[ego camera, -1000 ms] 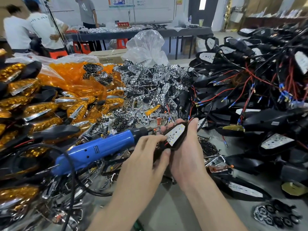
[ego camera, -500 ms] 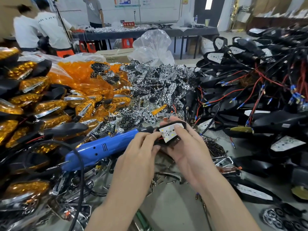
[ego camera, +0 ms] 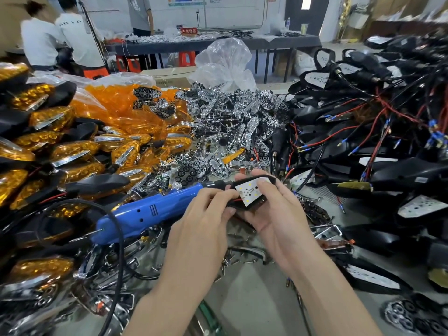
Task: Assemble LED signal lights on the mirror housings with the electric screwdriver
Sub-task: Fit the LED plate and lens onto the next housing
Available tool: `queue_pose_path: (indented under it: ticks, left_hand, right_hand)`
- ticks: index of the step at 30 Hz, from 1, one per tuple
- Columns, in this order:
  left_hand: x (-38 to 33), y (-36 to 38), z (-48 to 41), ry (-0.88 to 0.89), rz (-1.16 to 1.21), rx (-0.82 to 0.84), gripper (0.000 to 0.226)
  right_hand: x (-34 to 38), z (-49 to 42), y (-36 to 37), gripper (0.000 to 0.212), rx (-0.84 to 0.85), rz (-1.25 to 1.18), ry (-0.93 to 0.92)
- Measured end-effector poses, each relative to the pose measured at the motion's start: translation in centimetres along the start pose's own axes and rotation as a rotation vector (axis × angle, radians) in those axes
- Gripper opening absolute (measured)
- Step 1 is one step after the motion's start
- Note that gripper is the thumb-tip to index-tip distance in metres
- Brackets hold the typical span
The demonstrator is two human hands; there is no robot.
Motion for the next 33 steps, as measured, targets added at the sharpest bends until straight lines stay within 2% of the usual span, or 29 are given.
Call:
queue_pose_path:
  ticks: [19, 26, 33]
  left_hand:
    - [-0.19, 0.05, -0.01, -0.019, -0.011, 0.053, 0.03]
    - [-0.24, 0.05, 0.03, -0.011, -0.016, 0.063, 0.032]
    - [-0.14, 0.05, 0.07, -0.011, -0.019, 0.07, 0.033]
  right_hand:
    - [-0.23, -0.11, -0.12, 0.025, -0.02, 0.001, 0.02]
    - [-0.17, -0.11, -0.13, 0.036, -0.006, -0.051, 0.034]
    - [0.03, -0.01, 0.1, 0.027, 0.002, -0.043, 0.044]
Point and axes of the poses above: each hand's wrist, its own z-axis away from the middle knuckle, its own y-axis out of the palm, x = y × z, the point moved 3 cm from there along -z, towards the middle knuckle, and after that the axes turned 1 degree about x, right-handed, at the moved point
